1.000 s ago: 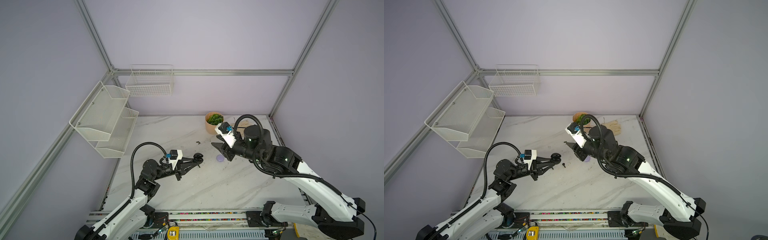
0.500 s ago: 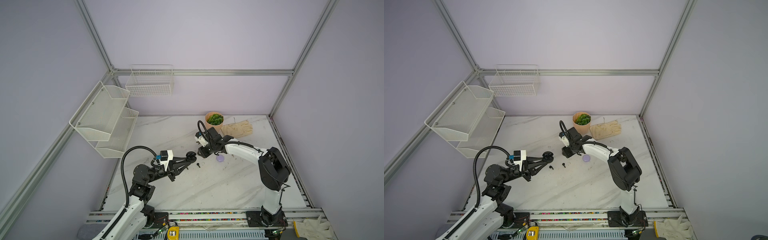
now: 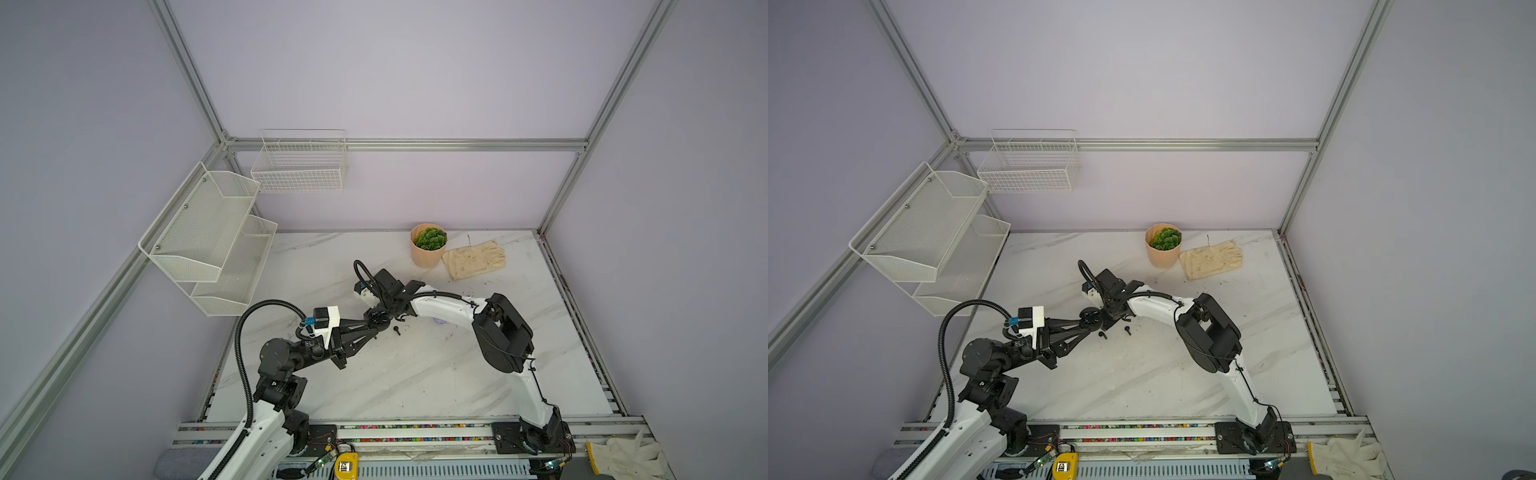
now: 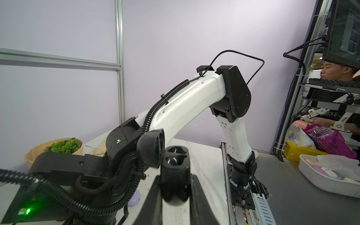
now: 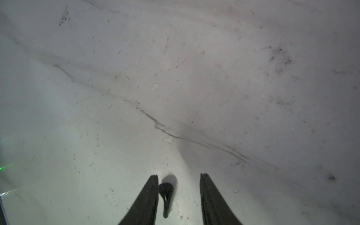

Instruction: Insert the wireless bluetooth earbuds into the charging case

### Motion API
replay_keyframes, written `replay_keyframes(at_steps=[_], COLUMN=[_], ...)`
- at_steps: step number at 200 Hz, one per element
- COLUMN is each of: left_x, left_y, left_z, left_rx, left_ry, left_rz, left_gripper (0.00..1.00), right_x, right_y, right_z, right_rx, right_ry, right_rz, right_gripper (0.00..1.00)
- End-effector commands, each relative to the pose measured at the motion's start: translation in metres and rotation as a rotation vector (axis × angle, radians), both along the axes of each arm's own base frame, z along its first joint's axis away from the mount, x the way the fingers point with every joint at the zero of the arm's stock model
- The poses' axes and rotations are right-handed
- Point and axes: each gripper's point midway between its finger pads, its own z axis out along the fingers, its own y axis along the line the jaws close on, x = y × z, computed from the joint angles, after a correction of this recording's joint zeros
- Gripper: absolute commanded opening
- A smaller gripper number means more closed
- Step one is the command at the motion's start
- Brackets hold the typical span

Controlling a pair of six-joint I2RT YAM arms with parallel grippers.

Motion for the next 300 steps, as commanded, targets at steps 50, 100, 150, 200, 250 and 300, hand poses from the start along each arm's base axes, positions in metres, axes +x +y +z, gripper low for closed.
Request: replay_keyframes(at_steps=[50,100,150,200,250,300], left_x=[-0.003,-0.003,-0.002,-0.002,-0.002,-0.001], left_y=[0.001,0.000,-0.001,-0.001,-0.001,0.000], left_z=[-0.005,-0.005,-0.006,-0.006,-0.006,-0.005], left_rx=[-0.015,-0.017,-0.019,-0.019,-0.019,-0.020], left_ry=[0.002,0.006,0.012,0.010,0.013,0.011], left_rz=[-0.014,-0.017,-0.025,-0.026,-0.024,-0.019], left_gripper=[0.00,0.00,0.00,0.00,0.00,0.00], right_x=[-0.017,-0.027,-0.028,-0.028,-0.025,-0.023], right_y=[-0.003,-0.002,-0.002,-0.006,-0.008,-0.007], right_z=[-0.018,-0.027,-0.032,-0.037,-0.038,-0.034], right_rx=[-0.114,-0.146,-0.168,-0.203,-0.217,-0.210], right_ry=[-0.005,0.005,-0.003,-0.014,-0.026,-0.033], right_rz=[0.048,0.073,0.073,0.067,0.046,0.029], right_gripper=[0.43,0.43,0.41,0.37,0.34,0.30])
